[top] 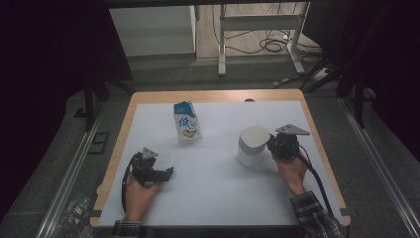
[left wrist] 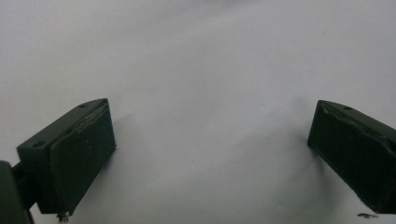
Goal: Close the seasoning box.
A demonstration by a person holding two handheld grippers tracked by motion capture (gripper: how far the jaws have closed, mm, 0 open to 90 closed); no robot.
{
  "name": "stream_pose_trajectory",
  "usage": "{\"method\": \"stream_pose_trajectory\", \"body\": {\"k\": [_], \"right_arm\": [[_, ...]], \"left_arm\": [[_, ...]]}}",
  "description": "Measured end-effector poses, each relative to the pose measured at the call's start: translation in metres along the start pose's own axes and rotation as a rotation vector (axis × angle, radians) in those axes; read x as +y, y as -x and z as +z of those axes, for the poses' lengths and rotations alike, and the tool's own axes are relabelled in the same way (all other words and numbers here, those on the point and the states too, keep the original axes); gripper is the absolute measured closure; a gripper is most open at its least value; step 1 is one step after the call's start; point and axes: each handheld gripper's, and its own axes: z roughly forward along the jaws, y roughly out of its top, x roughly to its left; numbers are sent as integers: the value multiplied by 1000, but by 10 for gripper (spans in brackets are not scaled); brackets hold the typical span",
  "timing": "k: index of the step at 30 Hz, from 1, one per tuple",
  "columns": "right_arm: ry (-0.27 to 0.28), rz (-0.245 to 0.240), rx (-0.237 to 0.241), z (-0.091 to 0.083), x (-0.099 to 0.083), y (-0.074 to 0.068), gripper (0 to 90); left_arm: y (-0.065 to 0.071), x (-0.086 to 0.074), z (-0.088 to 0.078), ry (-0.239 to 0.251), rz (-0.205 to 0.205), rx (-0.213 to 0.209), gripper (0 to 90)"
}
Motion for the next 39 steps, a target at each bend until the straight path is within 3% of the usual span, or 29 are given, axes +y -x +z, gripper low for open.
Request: {"method": "stream_pose_trajectory", "body": {"k": [5, 17, 24, 28, 32, 35, 39], "right_arm": [[1, -12, 47, -8, -9, -18, 800], [5, -44, 29, 0, -28, -39, 797], [24, -28, 50, -1, -31, -37, 773], [30, -22, 75, -4, -29, -34, 686], [19, -53, 79, -9, -26, -31, 627], [-15, -61, 122, -11, -27, -27, 560], [-23, -80, 119, -13, -29, -26, 538]], "left_arm": [[0, 0, 0, 4, -4, -1, 9], [0, 0, 0, 3, -4, -1, 9], [0, 0, 0, 3, -4, -1, 8], [0, 0, 0, -1, 1, 0, 8], [0, 0, 0, 1, -1, 0, 8], [0, 0, 0, 0, 0, 0, 8], [0, 0, 0, 0, 0, 0, 8]]}}
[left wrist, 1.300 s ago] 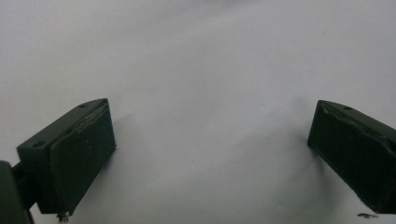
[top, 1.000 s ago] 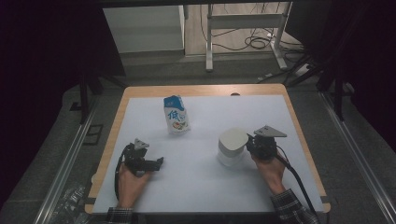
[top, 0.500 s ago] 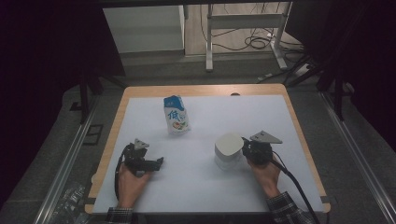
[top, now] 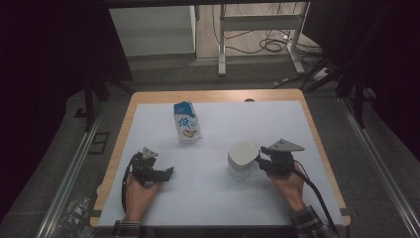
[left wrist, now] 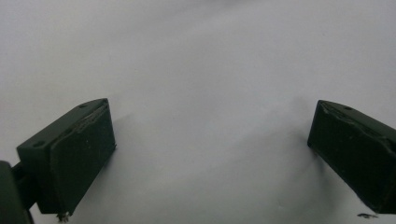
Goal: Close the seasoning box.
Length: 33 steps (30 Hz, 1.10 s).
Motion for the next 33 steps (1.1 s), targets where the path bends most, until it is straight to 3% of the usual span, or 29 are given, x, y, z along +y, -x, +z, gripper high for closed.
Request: {"method": "stream_pose_trajectory", "body": {"k": [8, 14, 18, 26, 33], "right_arm": [[-23, -10, -3, -15, 1, 6, 476], [-24, -9, 4, -25, 4, 10, 501], [2, 23, 51, -36, 8, 16, 642], [-4, -16, 81, -45, 23, 17, 856], [-12, -45, 104, -46, 43, 13, 890]], "left_arm": [[0, 0, 0, 1, -2, 0, 8], [0, 0, 0, 1, -2, 0, 8], [0, 0, 0, 0, 0, 0, 9], [0, 0, 0, 0, 0, 0, 8], [0, 0, 0, -1, 0, 0, 8]]}}
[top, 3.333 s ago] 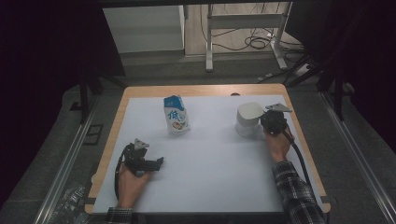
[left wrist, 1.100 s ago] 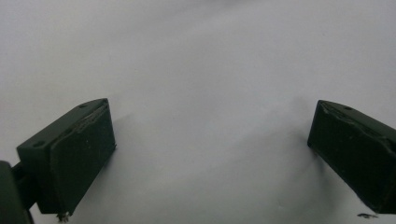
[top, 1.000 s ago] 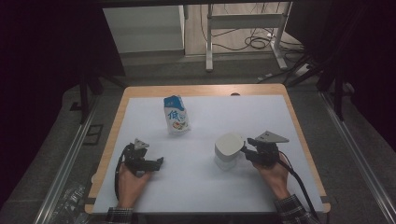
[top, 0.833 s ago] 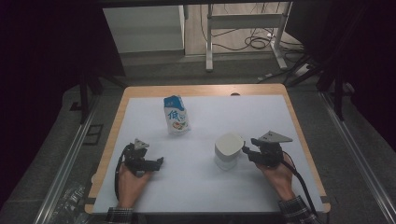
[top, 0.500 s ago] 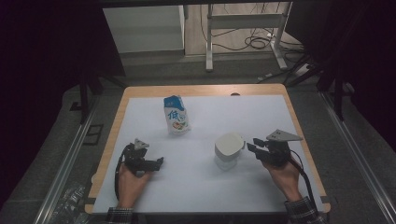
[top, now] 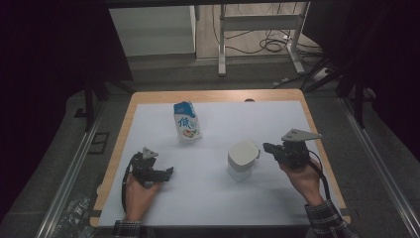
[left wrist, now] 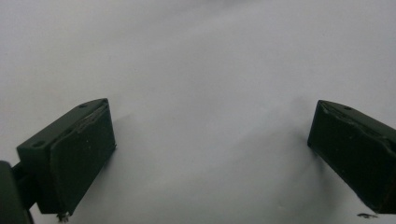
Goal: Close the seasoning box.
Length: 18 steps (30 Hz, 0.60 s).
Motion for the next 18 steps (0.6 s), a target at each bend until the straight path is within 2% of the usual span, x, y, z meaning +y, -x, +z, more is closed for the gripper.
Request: {"method": "stream_pose_trajectory", "body": {"k": [4, 5, 8, 13, 18], "right_arm": [[4, -8, 8, 1, 8, -1, 889], [11, -4, 28, 2, 14, -3, 890], [20, -18, 44, 3, 19, -7, 890], [15, -28, 62, 10, 22, -11, 890], [15, -13, 70, 16, 22, -10, 890]], "left_arm": [[0, 0, 0, 3, -3, 0, 8], [0, 0, 0, 2, -2, 0, 8], [0, 0, 0, 3, 1, 0, 8], [0, 0, 0, 4, -1, 0, 8], [0, 0, 0, 2, -3, 0, 8]]}}
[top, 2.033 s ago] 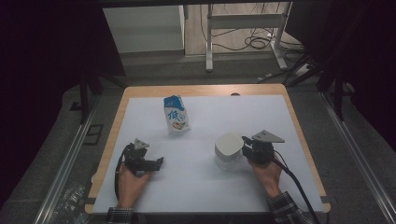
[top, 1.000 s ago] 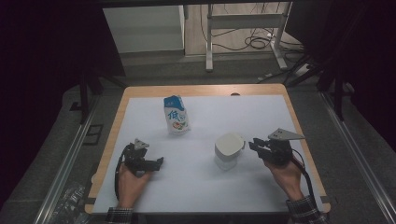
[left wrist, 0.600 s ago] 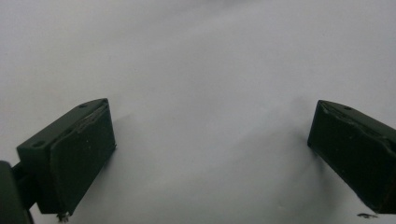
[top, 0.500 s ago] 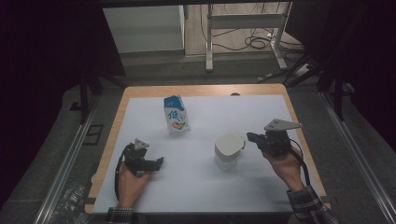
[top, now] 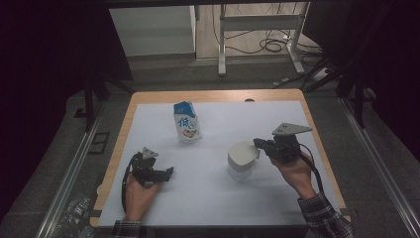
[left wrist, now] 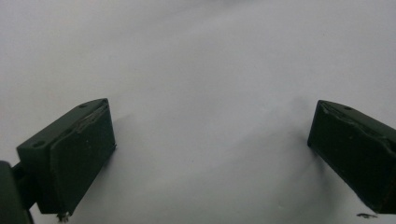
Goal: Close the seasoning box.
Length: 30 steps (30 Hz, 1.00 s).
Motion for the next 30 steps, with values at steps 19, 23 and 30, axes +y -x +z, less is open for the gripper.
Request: {"method": "stream_pose_trajectory", "body": {"k": [19, 23, 30], "right_arm": [[-4, -16, -5, 6, -1, -2, 892], [-3, -21, -12, 6, -2, -2, 893], [-2, -22, -17, 5, -2, -2, 893]], "left_arm": [[0, 0, 0, 0, 0, 0, 8], [0, 0, 0, 2, -2, 0, 9], [0, 0, 0, 0, 0, 0, 8]]}}
